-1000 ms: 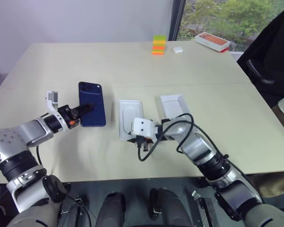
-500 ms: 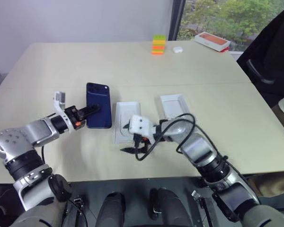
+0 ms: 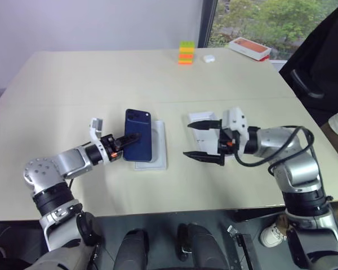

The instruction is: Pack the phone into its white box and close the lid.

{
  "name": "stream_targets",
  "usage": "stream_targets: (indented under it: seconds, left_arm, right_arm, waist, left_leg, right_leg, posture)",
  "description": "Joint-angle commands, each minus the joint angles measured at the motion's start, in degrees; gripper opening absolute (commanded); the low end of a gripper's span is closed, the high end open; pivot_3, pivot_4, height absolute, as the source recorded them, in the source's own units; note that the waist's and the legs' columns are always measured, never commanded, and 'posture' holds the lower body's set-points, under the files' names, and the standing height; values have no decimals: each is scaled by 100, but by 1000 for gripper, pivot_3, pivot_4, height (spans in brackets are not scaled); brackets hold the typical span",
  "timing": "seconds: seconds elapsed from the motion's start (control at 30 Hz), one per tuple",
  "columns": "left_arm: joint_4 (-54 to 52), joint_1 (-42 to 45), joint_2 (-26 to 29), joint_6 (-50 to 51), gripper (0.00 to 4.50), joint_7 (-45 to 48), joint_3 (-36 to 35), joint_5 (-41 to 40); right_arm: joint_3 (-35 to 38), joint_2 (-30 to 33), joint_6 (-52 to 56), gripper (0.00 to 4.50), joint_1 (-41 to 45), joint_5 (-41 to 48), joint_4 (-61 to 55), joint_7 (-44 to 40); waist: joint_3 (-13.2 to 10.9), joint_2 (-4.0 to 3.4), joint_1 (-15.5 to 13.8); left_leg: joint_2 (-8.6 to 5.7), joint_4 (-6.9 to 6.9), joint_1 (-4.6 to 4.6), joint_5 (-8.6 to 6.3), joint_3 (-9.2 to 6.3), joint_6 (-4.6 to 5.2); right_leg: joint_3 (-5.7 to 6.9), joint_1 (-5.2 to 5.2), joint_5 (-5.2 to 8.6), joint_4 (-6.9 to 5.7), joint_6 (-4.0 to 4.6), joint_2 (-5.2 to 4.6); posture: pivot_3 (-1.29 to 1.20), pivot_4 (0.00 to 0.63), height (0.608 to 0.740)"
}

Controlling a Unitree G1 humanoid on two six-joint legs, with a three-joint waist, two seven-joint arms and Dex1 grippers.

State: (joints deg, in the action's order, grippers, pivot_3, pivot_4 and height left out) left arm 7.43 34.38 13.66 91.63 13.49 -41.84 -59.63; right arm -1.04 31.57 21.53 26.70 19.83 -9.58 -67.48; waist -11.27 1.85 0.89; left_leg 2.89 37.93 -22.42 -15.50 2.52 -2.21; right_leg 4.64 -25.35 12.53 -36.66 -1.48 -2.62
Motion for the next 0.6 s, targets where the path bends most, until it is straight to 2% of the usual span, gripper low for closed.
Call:
stream_targets:
  seconds: [0.03,0.6]
  left_arm:
    - [80,67,-45,-102,0,13,158,19]
    - [572,-34,-156,-687,0,83,775,401]
  right_arm:
    - [115,53,-539,4466,-34,24,60,27]
    - [-153,139,-986,4466,30,-174,220,388]
  waist:
    - [-1,-1,-8]
    - [-1,-1,-28]
  left_leg:
    - [0,0,0,0,0,0]
    - [-6,5,-4,0,6,0]
  right_leg:
    - [0,0,0,-1,1,0]
    - [-1,1,-1,3,1,-11]
  posture:
    - [0,150,740]
    - [0,150,740]
